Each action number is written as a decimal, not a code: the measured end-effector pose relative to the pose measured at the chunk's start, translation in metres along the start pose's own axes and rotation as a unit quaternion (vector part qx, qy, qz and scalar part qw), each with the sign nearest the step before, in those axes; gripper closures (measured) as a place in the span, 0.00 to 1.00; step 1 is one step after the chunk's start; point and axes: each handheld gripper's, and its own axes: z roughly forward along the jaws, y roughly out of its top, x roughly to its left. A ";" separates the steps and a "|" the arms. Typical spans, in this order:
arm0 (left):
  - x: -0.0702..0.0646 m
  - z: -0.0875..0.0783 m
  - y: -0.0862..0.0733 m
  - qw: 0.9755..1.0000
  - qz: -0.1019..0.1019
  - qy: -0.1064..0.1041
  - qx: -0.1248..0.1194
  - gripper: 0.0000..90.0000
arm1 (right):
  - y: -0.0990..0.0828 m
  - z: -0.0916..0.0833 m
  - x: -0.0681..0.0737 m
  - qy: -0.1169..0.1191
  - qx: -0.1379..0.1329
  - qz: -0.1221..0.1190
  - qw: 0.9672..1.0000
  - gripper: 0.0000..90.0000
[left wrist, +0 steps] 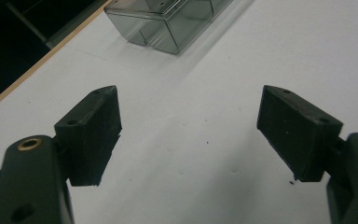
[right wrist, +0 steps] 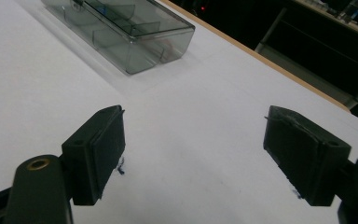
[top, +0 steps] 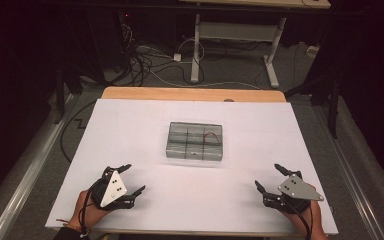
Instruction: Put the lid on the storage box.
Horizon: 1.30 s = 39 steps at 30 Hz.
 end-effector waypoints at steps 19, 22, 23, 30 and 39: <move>0.005 0.000 -0.019 0.998 -0.051 -0.014 0.028 0.20 | -0.027 -0.007 -0.013 -0.004 0.011 0.053 0.999 0.23; 0.005 -0.003 -0.021 0.998 -0.057 -0.010 0.028 0.20 | -0.031 -0.008 -0.013 -0.002 0.013 0.055 0.998 0.23; 0.005 -0.005 -0.022 0.998 -0.059 -0.010 0.028 0.20 | -0.032 -0.009 -0.013 -0.002 0.013 0.055 0.998 0.23; 0.006 -0.009 -0.025 0.997 -0.071 -0.006 0.025 0.20 | -0.033 -0.011 -0.013 0.000 0.007 0.057 0.998 0.23; 0.006 -0.014 -0.025 0.997 -0.071 -0.001 0.014 0.20 | -0.028 -0.012 -0.013 0.000 -0.004 0.057 0.998 0.23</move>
